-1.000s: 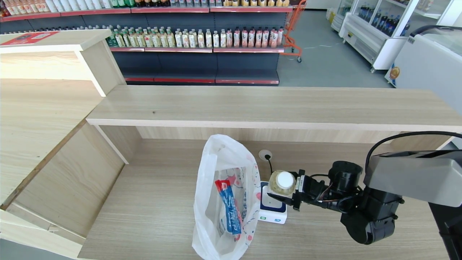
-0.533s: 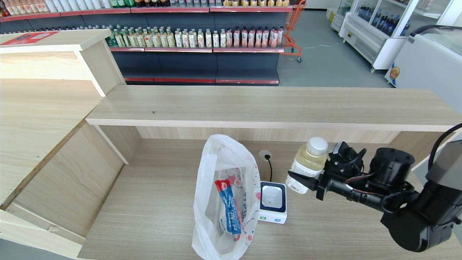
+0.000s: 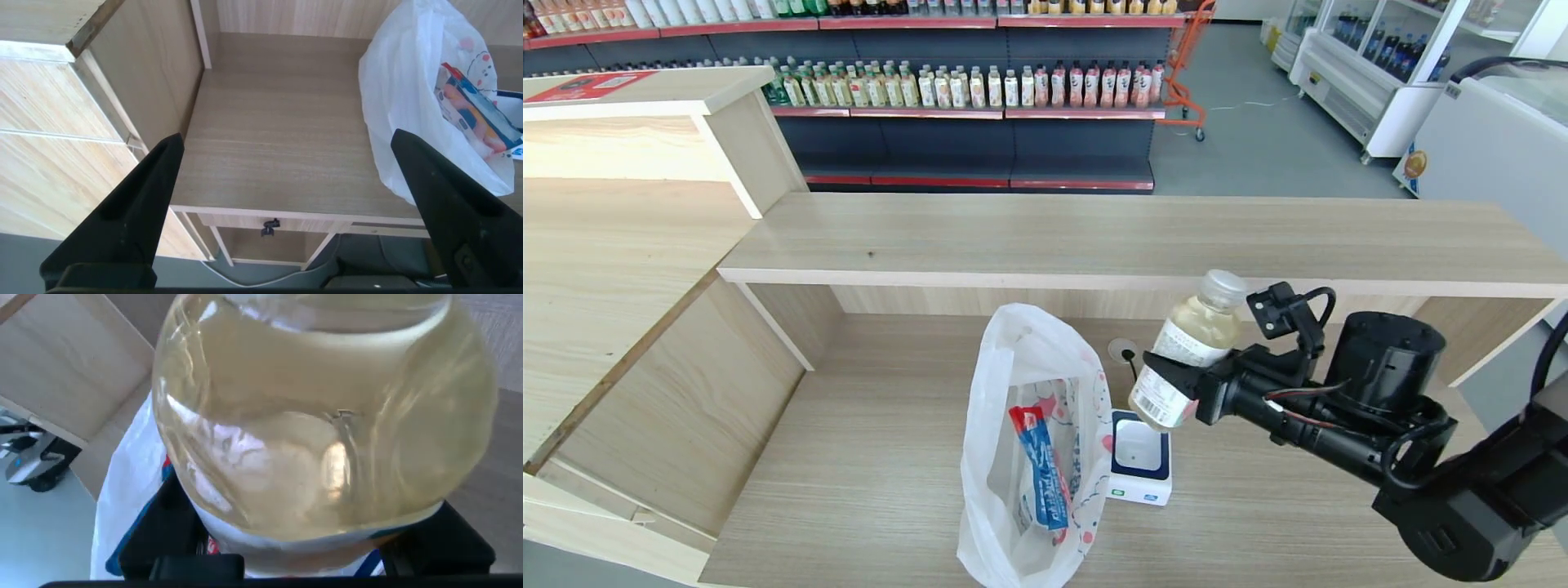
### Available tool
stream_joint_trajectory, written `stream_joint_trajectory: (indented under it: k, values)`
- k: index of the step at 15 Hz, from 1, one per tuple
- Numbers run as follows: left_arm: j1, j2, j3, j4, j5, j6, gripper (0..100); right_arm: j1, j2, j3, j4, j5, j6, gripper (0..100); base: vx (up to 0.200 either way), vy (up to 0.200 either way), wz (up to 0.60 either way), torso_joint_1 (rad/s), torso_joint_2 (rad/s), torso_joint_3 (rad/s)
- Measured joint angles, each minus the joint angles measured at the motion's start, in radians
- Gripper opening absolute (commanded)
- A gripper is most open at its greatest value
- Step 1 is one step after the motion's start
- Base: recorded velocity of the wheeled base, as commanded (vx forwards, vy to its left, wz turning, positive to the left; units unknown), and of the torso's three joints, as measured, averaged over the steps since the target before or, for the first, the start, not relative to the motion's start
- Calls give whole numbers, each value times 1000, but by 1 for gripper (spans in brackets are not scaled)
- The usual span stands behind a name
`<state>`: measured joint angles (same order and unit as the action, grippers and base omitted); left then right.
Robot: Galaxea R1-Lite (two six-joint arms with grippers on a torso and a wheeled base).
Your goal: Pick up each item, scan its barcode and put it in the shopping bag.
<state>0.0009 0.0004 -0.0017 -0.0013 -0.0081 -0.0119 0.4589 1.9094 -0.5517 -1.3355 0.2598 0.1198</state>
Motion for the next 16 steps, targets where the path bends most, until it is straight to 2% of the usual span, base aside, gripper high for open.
stream_joint_trajectory:
  k: [2, 5, 12, 16]
  values:
    - [0, 0, 0, 0, 0, 0, 100, 42, 63, -90, 62, -54, 76, 0, 0, 0, 0, 0, 0, 0]
    - [1, 0, 0, 0, 0, 0, 100, 63, 172, -194, 114, -61, 110, 0, 0, 0, 0, 0, 0, 0]
    - [1, 0, 0, 0, 0, 0, 100, 76, 412, -475, 122, -56, 71, 0, 0, 0, 0, 0, 0, 0]
    - [0, 0, 0, 0, 0, 0, 100, 91, 513, -583, 122, -56, 37, 0, 0, 0, 0, 0, 0, 0]
